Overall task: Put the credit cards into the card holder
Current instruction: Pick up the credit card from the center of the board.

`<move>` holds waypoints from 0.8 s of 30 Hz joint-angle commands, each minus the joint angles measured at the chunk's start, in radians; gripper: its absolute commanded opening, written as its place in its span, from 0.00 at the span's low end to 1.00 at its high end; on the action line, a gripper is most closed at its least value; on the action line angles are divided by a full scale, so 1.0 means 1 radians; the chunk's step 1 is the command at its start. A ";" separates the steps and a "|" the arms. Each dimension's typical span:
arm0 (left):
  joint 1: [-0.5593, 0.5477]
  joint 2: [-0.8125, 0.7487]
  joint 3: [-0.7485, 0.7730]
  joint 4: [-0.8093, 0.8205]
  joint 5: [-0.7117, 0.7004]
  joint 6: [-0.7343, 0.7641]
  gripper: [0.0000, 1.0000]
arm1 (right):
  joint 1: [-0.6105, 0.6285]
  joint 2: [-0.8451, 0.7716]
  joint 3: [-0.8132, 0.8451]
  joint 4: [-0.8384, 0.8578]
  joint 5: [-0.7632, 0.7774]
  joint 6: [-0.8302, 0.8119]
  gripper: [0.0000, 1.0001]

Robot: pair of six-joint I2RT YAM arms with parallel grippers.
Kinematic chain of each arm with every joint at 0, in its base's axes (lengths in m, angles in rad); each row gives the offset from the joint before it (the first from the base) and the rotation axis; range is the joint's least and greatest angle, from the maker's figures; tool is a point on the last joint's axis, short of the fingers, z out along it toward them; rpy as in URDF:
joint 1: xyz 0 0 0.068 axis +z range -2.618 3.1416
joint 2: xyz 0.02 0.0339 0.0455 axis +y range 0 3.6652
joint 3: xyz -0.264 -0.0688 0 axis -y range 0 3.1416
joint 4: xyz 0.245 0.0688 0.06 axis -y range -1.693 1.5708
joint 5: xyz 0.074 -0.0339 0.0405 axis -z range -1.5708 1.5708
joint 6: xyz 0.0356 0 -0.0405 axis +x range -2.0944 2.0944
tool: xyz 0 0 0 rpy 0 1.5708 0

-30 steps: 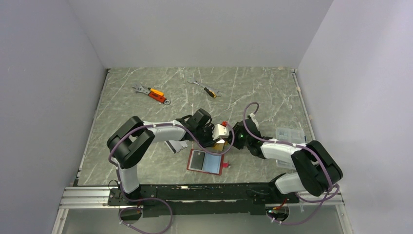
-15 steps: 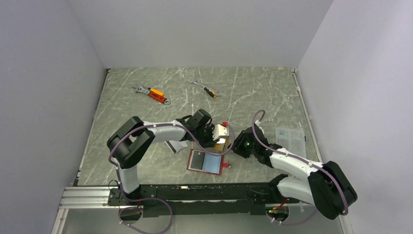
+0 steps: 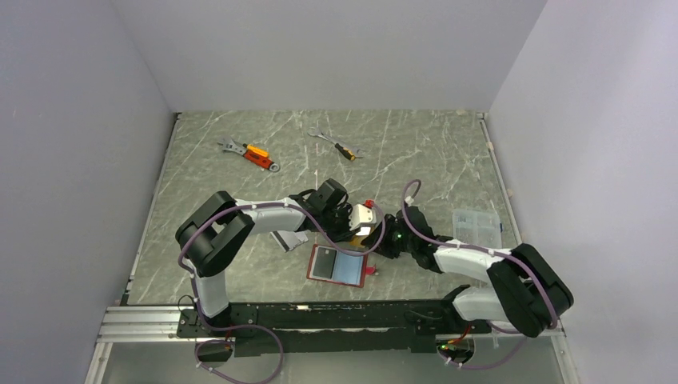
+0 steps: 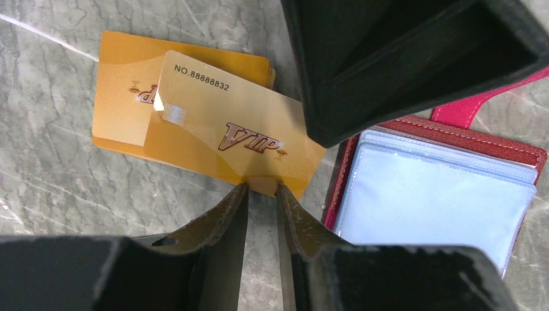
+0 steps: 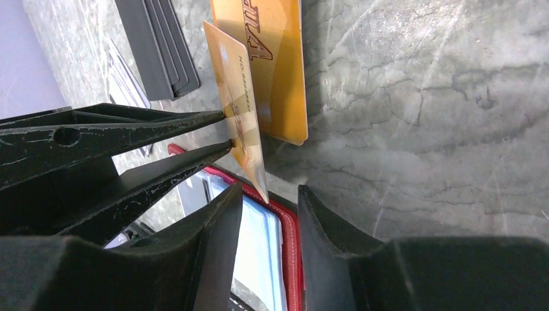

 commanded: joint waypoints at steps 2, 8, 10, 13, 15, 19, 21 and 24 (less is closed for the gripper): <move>-0.008 0.004 -0.015 -0.037 0.004 0.014 0.28 | 0.005 0.049 0.005 0.093 -0.012 -0.003 0.38; -0.006 -0.001 -0.016 -0.043 0.010 0.017 0.28 | 0.007 0.115 0.031 0.128 -0.016 -0.012 0.31; -0.006 0.000 -0.015 -0.044 0.013 0.015 0.28 | 0.008 0.131 0.030 0.151 -0.020 -0.007 0.30; -0.007 -0.001 -0.012 -0.045 0.020 0.015 0.28 | 0.008 0.143 0.027 0.178 -0.025 0.000 0.27; -0.001 -0.003 -0.004 -0.054 0.029 0.014 0.28 | 0.009 0.137 0.017 0.202 -0.029 0.002 0.18; 0.040 -0.049 0.017 -0.083 0.066 -0.002 0.28 | 0.010 0.086 0.012 0.173 -0.023 -0.014 0.03; 0.080 -0.084 0.034 -0.112 0.099 -0.009 0.29 | 0.010 0.048 0.002 0.164 -0.024 -0.026 0.00; 0.142 -0.138 0.054 -0.161 0.152 -0.011 0.32 | 0.010 0.004 -0.005 0.146 -0.034 -0.048 0.00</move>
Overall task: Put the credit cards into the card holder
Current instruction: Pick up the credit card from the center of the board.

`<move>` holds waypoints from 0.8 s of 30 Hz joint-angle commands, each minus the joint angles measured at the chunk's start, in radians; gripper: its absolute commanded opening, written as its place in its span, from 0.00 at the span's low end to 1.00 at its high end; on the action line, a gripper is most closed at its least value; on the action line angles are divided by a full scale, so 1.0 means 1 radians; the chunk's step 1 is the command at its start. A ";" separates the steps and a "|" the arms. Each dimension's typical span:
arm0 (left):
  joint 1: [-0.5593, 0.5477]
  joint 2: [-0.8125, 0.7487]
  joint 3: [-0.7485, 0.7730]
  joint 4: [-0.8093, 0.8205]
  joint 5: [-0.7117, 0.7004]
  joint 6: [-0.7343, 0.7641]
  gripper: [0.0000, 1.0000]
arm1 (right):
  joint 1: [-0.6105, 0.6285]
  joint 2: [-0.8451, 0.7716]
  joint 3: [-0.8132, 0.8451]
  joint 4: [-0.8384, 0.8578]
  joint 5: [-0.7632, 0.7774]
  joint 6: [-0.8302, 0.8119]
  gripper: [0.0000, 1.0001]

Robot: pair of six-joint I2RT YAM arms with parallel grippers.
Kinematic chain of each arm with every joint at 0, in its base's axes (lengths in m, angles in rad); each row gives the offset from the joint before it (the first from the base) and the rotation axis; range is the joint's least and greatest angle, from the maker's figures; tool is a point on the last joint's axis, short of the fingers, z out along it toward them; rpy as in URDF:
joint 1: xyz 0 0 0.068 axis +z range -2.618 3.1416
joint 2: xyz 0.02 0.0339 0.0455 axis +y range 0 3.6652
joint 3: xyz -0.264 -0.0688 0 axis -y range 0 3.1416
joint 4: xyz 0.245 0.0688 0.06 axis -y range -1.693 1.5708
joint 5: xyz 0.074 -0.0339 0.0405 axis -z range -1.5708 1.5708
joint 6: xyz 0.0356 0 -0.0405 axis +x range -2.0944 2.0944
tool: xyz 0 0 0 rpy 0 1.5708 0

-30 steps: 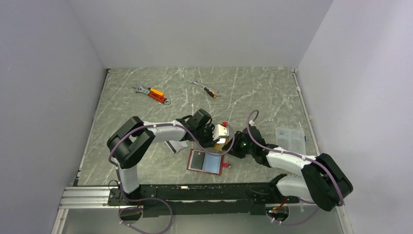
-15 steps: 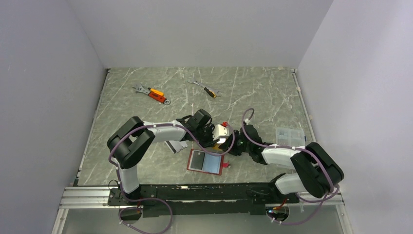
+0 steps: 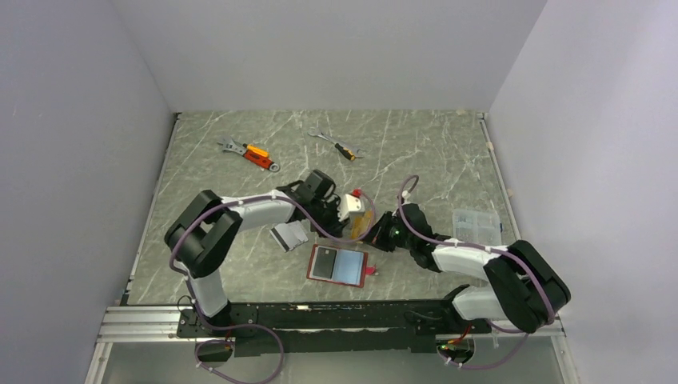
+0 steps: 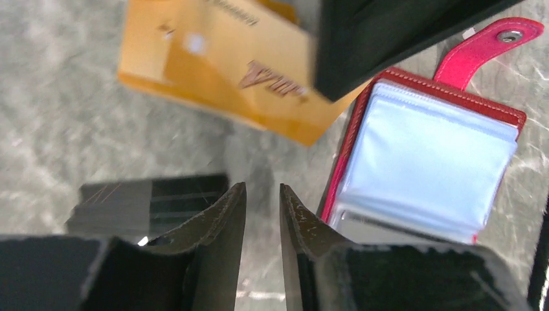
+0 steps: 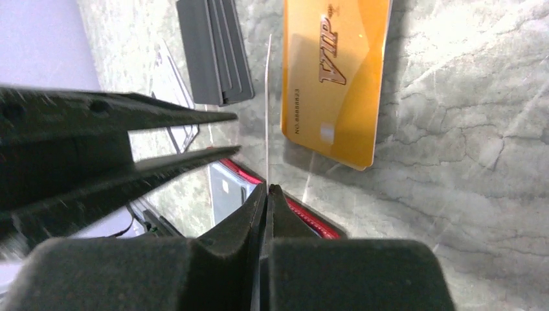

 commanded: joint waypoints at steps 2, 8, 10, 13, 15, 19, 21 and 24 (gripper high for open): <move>0.110 -0.138 0.064 -0.109 0.127 -0.007 0.35 | 0.000 -0.084 -0.015 -0.034 0.002 -0.049 0.00; 0.177 -0.180 0.122 -0.220 0.231 -0.051 0.57 | -0.004 -0.124 -0.018 -0.002 -0.074 -0.079 0.00; 0.186 -0.155 0.169 -0.303 0.277 -0.053 0.55 | -0.009 -0.128 -0.010 0.028 -0.141 -0.095 0.00; 0.212 -0.160 0.154 -0.262 0.372 -0.148 0.59 | -0.017 -0.137 0.017 0.024 -0.211 -0.138 0.00; 0.222 -0.178 0.107 -0.180 0.423 -0.216 0.63 | -0.020 -0.168 0.036 -0.007 -0.228 -0.170 0.00; 0.243 -0.184 0.011 0.016 0.548 -0.387 0.68 | -0.046 -0.230 0.055 -0.046 -0.270 -0.208 0.00; 0.265 -0.165 -0.034 0.140 0.610 -0.544 0.75 | -0.053 -0.251 0.065 -0.065 -0.290 -0.221 0.00; 0.295 -0.126 -0.107 0.398 0.708 -0.793 0.94 | -0.058 -0.263 0.074 -0.069 -0.311 -0.228 0.00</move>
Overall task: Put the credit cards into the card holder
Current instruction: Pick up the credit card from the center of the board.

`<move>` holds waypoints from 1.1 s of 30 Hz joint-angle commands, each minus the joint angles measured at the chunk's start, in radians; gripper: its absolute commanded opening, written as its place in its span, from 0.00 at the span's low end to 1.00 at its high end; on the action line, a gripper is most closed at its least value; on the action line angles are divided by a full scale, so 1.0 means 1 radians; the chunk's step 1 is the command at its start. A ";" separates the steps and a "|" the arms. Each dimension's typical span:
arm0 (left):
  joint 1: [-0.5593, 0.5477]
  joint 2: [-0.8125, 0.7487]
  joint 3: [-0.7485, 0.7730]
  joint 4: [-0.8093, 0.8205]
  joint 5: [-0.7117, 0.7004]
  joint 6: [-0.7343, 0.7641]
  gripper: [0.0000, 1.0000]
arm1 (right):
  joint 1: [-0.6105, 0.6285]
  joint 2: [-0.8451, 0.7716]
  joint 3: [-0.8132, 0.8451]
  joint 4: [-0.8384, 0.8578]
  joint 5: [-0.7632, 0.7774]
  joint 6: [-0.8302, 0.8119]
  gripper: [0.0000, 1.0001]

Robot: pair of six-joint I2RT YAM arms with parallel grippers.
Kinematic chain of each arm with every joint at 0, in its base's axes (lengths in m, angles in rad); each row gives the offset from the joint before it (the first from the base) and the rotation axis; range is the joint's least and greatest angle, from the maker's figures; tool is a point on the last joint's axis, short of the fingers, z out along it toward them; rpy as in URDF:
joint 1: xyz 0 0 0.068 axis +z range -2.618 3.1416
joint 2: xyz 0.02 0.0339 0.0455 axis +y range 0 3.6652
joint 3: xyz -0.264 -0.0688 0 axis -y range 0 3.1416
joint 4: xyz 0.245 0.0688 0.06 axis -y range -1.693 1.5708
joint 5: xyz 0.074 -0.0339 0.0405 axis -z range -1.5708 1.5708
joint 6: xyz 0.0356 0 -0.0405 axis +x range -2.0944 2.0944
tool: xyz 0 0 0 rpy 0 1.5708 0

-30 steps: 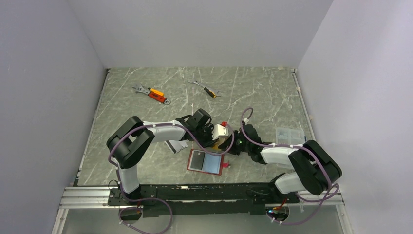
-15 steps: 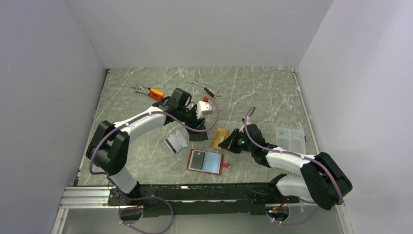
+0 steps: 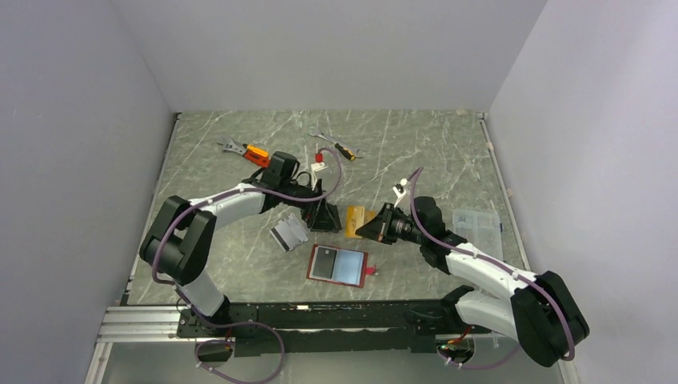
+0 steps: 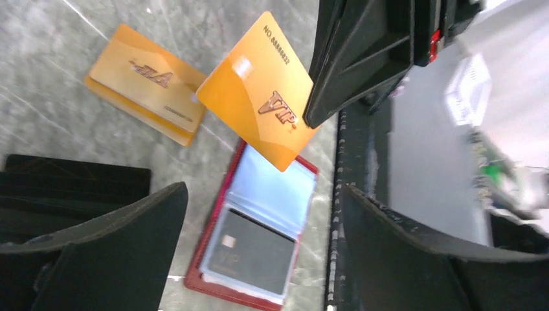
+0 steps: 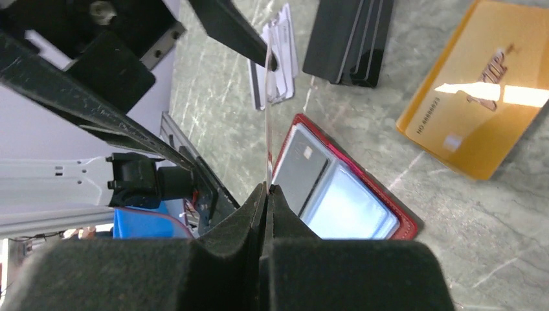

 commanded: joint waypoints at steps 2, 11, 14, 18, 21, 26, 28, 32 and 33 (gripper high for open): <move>0.045 0.047 -0.101 0.531 0.249 -0.507 0.99 | -0.010 -0.018 0.044 0.016 -0.079 -0.043 0.00; 0.039 0.105 -0.174 0.931 0.306 -0.802 0.94 | -0.010 -0.005 0.031 0.074 -0.140 -0.009 0.00; 0.020 0.125 -0.187 0.985 0.303 -0.826 0.91 | -0.011 -0.022 0.020 0.093 -0.144 0.001 0.00; 0.005 0.142 -0.206 1.106 0.308 -0.903 0.88 | -0.011 -0.010 0.018 0.123 -0.143 0.012 0.00; -0.002 0.160 -0.221 1.243 0.320 -1.001 0.83 | -0.010 0.009 0.023 0.146 -0.142 0.018 0.00; -0.002 0.226 -0.222 1.572 0.346 -1.260 0.74 | -0.010 0.036 0.032 0.143 -0.129 0.007 0.00; -0.001 0.269 -0.211 1.750 0.356 -1.406 0.69 | -0.011 0.039 0.031 0.134 -0.116 -0.002 0.00; 0.000 0.269 -0.216 1.807 0.373 -1.425 0.64 | -0.010 0.030 0.008 0.169 -0.111 0.008 0.00; 0.000 0.261 -0.220 1.807 0.373 -1.425 0.64 | -0.009 0.031 0.004 0.174 -0.113 0.010 0.01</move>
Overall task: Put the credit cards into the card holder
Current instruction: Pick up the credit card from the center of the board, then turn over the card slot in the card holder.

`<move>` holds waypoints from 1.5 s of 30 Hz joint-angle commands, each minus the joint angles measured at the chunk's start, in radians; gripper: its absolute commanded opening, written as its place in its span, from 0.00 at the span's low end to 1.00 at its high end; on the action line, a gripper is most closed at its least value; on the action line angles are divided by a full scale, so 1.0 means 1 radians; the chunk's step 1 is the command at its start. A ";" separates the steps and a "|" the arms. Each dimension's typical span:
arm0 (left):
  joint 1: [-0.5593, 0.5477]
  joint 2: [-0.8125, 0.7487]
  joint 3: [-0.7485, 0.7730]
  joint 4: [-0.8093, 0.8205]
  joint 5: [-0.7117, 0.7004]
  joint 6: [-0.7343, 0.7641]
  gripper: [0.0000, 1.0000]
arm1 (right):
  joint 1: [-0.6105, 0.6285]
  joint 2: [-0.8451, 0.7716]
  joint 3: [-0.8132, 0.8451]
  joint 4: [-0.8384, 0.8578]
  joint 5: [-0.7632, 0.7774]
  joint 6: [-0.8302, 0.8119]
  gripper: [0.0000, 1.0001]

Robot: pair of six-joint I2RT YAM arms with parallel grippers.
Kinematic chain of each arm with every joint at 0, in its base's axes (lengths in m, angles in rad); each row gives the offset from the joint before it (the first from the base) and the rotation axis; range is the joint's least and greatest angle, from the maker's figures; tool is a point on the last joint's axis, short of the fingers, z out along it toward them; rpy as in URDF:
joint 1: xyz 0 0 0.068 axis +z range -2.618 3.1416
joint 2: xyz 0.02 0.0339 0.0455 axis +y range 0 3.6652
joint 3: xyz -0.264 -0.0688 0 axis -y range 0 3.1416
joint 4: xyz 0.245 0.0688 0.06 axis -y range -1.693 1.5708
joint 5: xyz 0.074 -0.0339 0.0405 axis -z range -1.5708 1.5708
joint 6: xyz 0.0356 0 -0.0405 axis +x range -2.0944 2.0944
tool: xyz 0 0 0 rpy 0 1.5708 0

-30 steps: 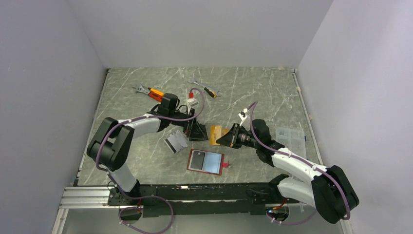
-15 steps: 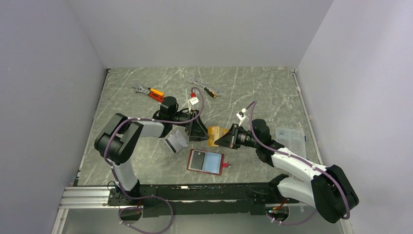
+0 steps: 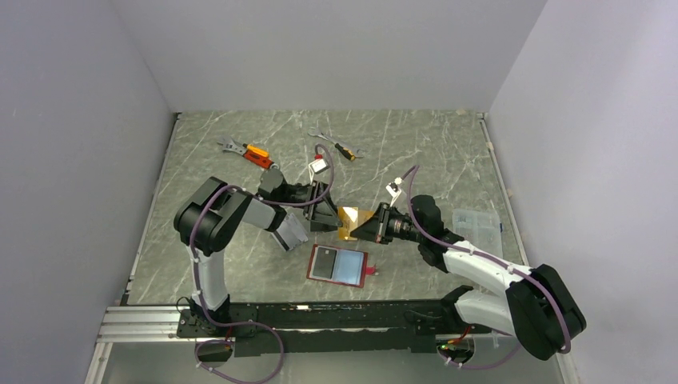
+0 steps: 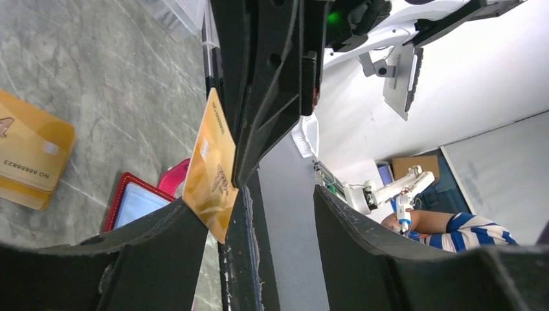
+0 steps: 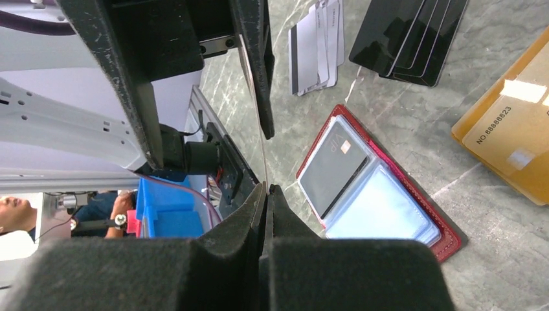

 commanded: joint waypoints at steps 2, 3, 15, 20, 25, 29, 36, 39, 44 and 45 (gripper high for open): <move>-0.006 -0.045 0.001 0.271 0.045 -0.101 0.64 | -0.002 0.003 -0.009 0.079 0.005 -0.005 0.01; -0.005 -0.052 -0.001 0.257 0.041 -0.093 0.64 | 0.001 0.007 -0.009 0.081 -0.002 -0.005 0.01; 0.000 -0.128 -0.010 -0.093 0.029 0.168 0.22 | 0.021 0.025 0.026 0.101 -0.052 -0.023 0.09; 0.004 -0.097 -0.005 0.008 0.040 0.079 0.10 | 0.021 0.012 0.031 0.139 -0.048 -0.003 0.23; 0.003 -0.067 -0.003 0.112 0.045 -0.005 0.08 | 0.018 0.018 0.056 0.218 -0.023 0.035 0.27; 0.003 -0.081 -0.005 0.106 0.047 -0.003 0.08 | 0.018 0.048 0.071 0.295 -0.031 0.087 0.23; 0.003 -0.099 -0.008 0.094 0.047 0.006 0.24 | 0.018 0.026 0.082 0.268 -0.010 0.103 0.00; 0.003 -0.108 -0.012 0.111 0.048 -0.002 0.41 | 0.018 0.001 0.077 0.219 0.005 0.090 0.00; 0.003 -0.120 -0.006 0.149 0.053 -0.033 0.44 | 0.019 -0.035 0.076 0.096 0.023 0.030 0.00; 0.005 -0.117 -0.002 0.187 0.055 -0.058 0.44 | 0.019 -0.040 0.074 0.079 0.018 0.019 0.00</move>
